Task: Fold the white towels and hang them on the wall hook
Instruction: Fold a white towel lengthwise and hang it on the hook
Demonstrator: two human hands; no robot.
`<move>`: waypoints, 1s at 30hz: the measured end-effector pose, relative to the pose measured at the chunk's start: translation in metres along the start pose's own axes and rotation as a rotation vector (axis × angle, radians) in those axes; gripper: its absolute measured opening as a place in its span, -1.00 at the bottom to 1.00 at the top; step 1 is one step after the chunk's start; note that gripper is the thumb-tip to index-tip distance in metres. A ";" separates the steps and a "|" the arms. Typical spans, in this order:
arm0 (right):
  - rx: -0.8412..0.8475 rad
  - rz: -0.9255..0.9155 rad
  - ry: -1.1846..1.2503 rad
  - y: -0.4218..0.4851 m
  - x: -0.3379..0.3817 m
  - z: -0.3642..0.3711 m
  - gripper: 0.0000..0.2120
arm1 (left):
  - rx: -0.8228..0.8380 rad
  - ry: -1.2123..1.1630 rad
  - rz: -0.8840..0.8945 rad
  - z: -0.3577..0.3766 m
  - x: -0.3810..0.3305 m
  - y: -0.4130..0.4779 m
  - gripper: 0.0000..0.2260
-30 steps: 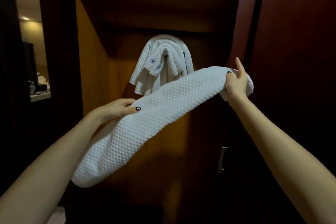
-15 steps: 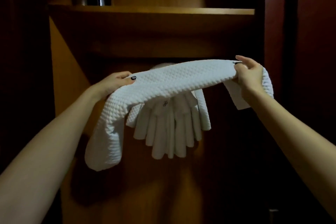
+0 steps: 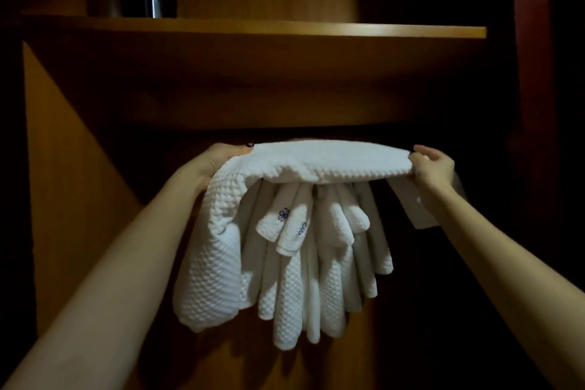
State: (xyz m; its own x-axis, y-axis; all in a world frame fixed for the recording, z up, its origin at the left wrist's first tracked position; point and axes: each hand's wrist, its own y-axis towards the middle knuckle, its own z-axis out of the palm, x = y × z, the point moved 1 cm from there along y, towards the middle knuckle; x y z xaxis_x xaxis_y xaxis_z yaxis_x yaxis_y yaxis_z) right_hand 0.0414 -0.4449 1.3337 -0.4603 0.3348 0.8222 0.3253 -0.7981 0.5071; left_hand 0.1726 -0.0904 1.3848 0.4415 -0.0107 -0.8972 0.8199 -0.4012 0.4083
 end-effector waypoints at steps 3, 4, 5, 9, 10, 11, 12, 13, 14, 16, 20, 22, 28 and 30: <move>-0.036 0.049 -0.008 -0.001 -0.032 -0.003 -0.68 | -0.013 -0.041 -0.009 0.011 0.007 0.011 -0.83; -0.037 0.069 -0.004 -0.001 -0.039 -0.002 -0.67 | -0.012 -0.048 -0.015 0.013 0.007 0.016 -0.82; -0.029 0.090 0.014 0.000 -0.044 0.000 -0.66 | -0.015 -0.058 -0.025 0.014 0.007 0.020 -0.83; 0.008 0.122 0.014 0.005 -0.050 0.008 -0.65 | -0.060 -0.107 -0.055 0.017 0.005 0.029 -0.81; 0.017 0.123 0.004 0.004 -0.052 0.009 -0.67 | -0.061 -0.116 -0.056 0.018 0.007 0.031 -0.79; 0.024 0.121 0.002 0.001 -0.056 0.009 -0.70 | -0.058 -0.130 -0.057 0.017 0.010 0.033 -0.78; 0.030 0.112 0.006 -0.004 -0.061 0.009 -0.75 | -0.049 -0.144 -0.062 0.018 0.014 0.034 -0.79; 0.033 0.098 0.009 -0.012 -0.067 0.007 -0.79 | -0.033 -0.149 -0.069 0.018 0.018 0.035 -0.80; 0.036 0.085 0.011 -0.021 -0.076 0.004 -0.82 | -0.018 -0.138 -0.075 0.018 0.024 0.034 -0.82; 0.053 0.077 0.015 -0.045 -0.095 -0.001 -0.78 | -0.011 -0.069 -0.085 0.018 0.036 0.026 -0.91; 0.100 0.069 0.003 -0.093 -0.118 -0.008 -0.70 | -0.045 0.087 -0.056 0.026 0.068 0.011 -0.85; 0.135 0.053 0.040 -0.112 -0.121 -0.010 -0.71 | -0.077 0.092 0.004 0.036 0.079 0.002 -0.81; 0.249 -0.122 -0.232 -0.128 -0.100 -0.035 -0.54 | -0.289 0.309 0.258 0.069 0.090 -0.039 -0.81; 0.199 -0.265 -0.241 -0.123 -0.083 -0.046 -0.66 | -0.408 0.228 0.445 0.079 0.092 -0.064 -0.77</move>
State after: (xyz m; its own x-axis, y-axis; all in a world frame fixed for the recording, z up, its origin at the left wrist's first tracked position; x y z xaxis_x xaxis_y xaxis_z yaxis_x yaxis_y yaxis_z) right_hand 0.0010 -0.3972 1.1913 -0.3509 0.6426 0.6812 0.3856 -0.5637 0.7304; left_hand 0.1320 -0.1381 1.2634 0.8007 0.1175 -0.5874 0.5935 -0.0228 0.8045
